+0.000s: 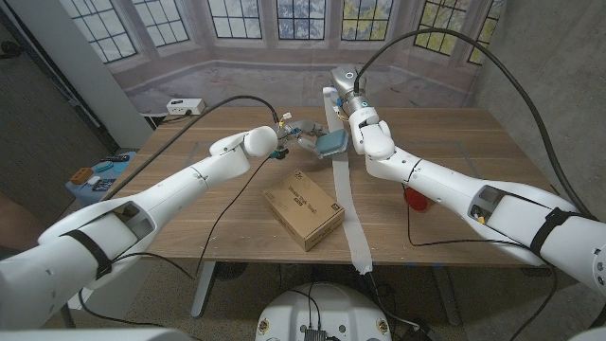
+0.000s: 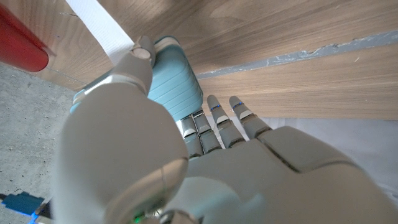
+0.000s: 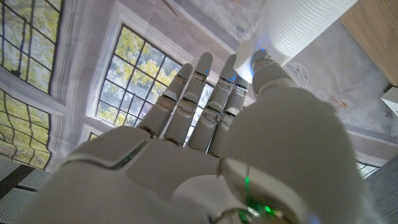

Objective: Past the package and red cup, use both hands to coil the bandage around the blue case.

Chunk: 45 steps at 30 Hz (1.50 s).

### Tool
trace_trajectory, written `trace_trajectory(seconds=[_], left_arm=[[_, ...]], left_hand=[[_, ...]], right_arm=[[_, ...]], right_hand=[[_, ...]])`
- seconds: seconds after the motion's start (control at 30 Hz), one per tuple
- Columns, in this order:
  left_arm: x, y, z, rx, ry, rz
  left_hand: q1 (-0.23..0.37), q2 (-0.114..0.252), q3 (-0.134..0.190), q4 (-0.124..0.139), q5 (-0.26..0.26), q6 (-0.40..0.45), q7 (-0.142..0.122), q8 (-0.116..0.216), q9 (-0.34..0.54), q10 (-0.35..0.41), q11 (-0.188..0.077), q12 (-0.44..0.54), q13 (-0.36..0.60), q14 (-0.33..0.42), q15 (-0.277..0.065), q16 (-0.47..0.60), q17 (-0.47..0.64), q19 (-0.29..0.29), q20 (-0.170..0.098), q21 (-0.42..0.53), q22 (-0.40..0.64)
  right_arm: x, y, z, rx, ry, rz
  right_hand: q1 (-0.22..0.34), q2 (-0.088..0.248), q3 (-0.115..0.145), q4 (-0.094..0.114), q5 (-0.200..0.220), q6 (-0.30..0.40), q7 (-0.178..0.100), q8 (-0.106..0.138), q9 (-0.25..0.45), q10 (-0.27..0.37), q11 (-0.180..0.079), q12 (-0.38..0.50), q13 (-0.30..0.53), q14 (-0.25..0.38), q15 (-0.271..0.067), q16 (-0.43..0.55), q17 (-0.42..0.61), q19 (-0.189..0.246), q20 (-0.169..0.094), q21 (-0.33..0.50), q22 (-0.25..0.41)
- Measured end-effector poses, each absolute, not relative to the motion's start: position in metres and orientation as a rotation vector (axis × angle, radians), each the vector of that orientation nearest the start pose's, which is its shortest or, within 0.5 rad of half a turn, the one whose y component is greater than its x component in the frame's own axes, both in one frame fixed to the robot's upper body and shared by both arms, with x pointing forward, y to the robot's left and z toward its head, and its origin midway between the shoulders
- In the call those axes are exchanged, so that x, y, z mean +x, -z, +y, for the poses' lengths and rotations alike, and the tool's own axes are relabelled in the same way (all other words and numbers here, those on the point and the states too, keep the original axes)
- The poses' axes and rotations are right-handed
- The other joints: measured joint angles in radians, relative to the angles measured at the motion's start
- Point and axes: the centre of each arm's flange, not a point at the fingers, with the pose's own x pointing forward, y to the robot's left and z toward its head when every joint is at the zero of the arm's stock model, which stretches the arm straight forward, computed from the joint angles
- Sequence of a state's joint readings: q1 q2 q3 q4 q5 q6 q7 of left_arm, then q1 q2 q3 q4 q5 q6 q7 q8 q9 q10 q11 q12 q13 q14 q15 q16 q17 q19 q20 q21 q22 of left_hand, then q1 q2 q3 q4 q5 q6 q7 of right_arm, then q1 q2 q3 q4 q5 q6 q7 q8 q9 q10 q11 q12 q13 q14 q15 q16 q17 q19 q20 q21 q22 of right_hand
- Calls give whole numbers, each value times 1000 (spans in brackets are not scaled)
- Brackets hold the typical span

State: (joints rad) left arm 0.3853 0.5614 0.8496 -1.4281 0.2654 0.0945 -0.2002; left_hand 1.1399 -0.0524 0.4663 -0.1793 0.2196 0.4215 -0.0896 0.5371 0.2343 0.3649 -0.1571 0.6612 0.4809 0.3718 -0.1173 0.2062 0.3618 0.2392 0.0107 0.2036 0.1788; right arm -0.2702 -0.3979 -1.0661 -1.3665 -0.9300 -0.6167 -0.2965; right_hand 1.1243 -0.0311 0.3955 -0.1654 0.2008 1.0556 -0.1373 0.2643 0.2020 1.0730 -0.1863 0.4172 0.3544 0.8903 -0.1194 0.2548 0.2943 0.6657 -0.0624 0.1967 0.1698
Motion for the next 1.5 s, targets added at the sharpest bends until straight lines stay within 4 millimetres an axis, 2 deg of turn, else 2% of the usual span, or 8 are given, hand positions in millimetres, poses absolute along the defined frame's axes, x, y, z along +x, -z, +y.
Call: trace_trajectory(seconds=[0.63, 0.73, 1.5], left_arm=[[665, -70, 109, 1268, 385, -583], [666, -70, 108, 1268, 388, -583], [669, -69, 105, 1280, 419, -585]], left_hand=[[0, 0, 0, 0, 8, 2, -2, 1, -5, 3, 3, 0, 0, 1, 1, 0, 0, -6, 6, 1, 0], [0, 0, 0, 0, 8, 2, -2, 1, -5, 3, 3, 0, 0, 1, 1, 0, 0, -5, 6, 1, 0], [0, 0, 0, 0, 8, 1, -1, 1, -4, 3, 3, 0, 0, 1, 1, 0, 0, -5, 5, 1, 0]], right_arm=[[616, -145, -77, -1636, 619, -853], [608, -145, -74, -1626, 617, -865], [577, -144, -73, -1622, 640, -871]], right_hand=[[0, 0, -4, 4, -2, 0, 0, -3, 5, 5, 5, -4, 1, 0, 0, -4, 1, 0, 0, 0, 0], [0, 0, -4, 4, -2, 3, 4, -3, 5, 5, 5, -5, 1, 0, 0, -4, 1, 0, 0, 0, 0], [0, 0, -8, 8, -6, 5, 9, -4, 4, 5, 6, 1, 5, 2, 2, -4, 5, 0, 0, 0, 0]])
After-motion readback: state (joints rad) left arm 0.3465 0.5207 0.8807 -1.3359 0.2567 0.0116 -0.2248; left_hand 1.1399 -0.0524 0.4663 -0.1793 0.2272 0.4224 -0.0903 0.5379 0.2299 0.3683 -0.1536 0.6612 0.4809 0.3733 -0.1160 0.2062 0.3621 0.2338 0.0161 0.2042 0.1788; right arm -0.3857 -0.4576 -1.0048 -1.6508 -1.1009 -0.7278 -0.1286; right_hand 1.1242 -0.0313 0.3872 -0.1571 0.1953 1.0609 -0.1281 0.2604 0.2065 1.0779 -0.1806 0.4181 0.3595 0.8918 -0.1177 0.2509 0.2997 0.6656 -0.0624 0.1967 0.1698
